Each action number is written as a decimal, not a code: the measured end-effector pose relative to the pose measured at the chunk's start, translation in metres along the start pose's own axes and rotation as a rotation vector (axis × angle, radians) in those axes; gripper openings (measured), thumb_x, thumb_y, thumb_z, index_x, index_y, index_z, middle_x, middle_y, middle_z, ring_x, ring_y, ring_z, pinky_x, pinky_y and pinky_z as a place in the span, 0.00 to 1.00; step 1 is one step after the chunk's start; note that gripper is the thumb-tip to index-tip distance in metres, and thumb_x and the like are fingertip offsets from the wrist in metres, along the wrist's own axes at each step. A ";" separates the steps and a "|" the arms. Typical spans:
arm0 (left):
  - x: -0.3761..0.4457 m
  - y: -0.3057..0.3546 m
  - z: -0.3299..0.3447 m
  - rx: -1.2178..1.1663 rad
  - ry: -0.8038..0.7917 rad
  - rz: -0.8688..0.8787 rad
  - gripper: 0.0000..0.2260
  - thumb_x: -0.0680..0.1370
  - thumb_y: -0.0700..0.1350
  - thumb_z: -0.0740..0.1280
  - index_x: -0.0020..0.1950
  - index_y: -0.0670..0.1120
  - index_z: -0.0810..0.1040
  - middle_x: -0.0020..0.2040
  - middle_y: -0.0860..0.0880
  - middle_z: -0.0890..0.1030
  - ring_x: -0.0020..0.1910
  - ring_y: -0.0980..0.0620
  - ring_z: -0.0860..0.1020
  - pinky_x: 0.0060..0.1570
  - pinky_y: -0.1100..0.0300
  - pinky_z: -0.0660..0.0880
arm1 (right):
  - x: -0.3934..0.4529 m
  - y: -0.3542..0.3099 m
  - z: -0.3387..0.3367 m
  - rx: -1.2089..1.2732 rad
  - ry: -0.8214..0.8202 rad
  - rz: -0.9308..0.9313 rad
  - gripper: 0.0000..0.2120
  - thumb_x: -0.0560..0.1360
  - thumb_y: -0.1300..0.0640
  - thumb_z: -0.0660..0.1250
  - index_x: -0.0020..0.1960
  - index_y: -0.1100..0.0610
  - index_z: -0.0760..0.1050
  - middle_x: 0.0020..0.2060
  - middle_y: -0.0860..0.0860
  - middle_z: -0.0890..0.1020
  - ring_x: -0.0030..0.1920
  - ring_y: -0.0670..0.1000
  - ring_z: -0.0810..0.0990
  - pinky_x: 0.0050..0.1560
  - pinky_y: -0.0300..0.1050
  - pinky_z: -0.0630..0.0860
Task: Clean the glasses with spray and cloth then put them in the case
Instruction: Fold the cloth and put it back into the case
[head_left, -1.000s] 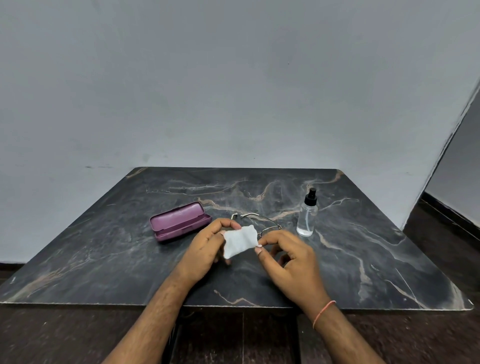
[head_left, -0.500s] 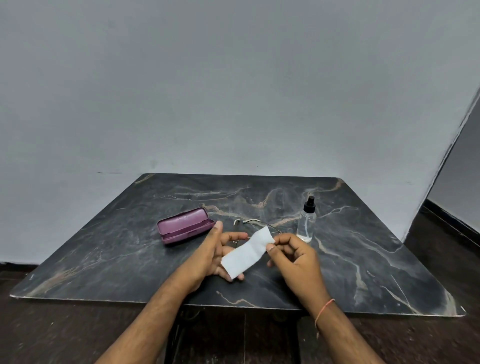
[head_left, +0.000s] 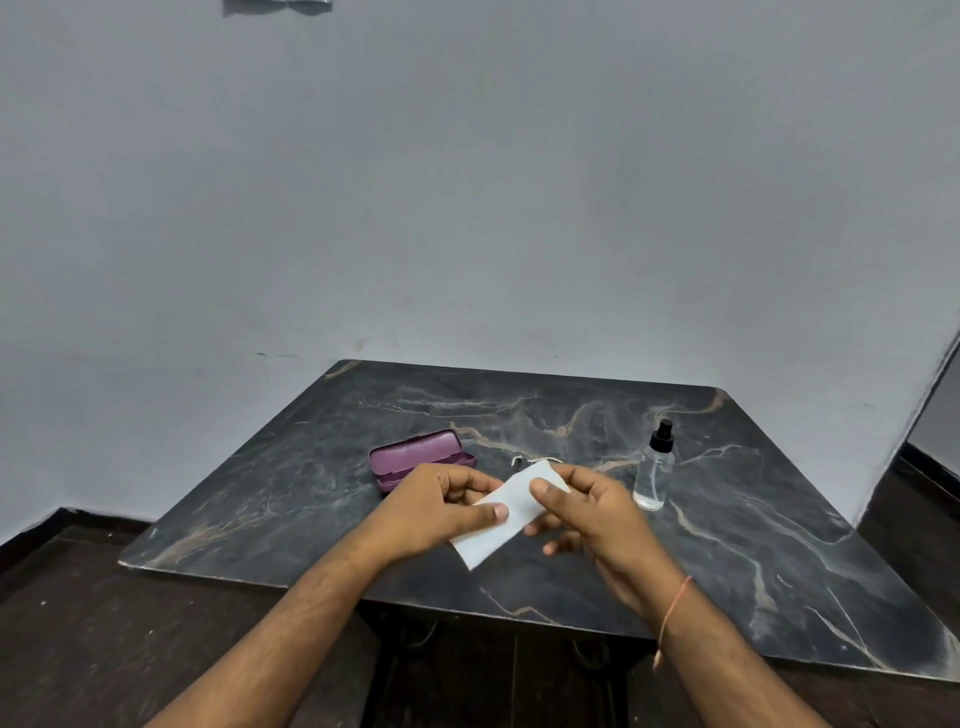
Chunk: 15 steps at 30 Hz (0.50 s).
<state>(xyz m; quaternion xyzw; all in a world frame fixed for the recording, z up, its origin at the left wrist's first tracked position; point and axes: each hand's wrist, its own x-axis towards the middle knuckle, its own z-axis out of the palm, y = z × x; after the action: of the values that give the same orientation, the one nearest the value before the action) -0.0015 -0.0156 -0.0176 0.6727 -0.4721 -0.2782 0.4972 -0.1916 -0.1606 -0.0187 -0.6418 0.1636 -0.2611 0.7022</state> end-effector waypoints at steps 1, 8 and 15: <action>-0.001 0.000 -0.007 0.010 0.010 -0.003 0.10 0.78 0.49 0.82 0.58 0.59 0.90 0.53 0.50 0.92 0.57 0.45 0.90 0.61 0.50 0.85 | 0.005 -0.006 0.006 -0.043 0.006 0.001 0.18 0.73 0.53 0.82 0.59 0.59 0.85 0.48 0.62 0.90 0.38 0.53 0.87 0.32 0.41 0.81; 0.000 -0.010 -0.056 0.032 0.168 -0.013 0.08 0.80 0.43 0.80 0.58 0.52 0.91 0.48 0.49 0.92 0.43 0.57 0.86 0.41 0.66 0.81 | 0.051 -0.031 0.031 -0.201 0.021 0.036 0.08 0.78 0.64 0.78 0.56 0.64 0.85 0.44 0.61 0.90 0.37 0.53 0.87 0.33 0.42 0.82; 0.027 -0.047 -0.095 0.002 0.445 -0.046 0.10 0.79 0.39 0.81 0.58 0.51 0.90 0.46 0.46 0.91 0.42 0.55 0.87 0.42 0.68 0.82 | 0.115 -0.025 0.046 -0.480 0.067 0.038 0.06 0.77 0.61 0.79 0.52 0.62 0.87 0.44 0.57 0.90 0.34 0.51 0.86 0.28 0.42 0.78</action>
<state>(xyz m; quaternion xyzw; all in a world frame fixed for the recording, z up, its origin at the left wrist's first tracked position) 0.1064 0.0010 -0.0258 0.7286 -0.3357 -0.1335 0.5819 -0.0762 -0.1903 0.0242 -0.7782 0.2562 -0.2224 0.5285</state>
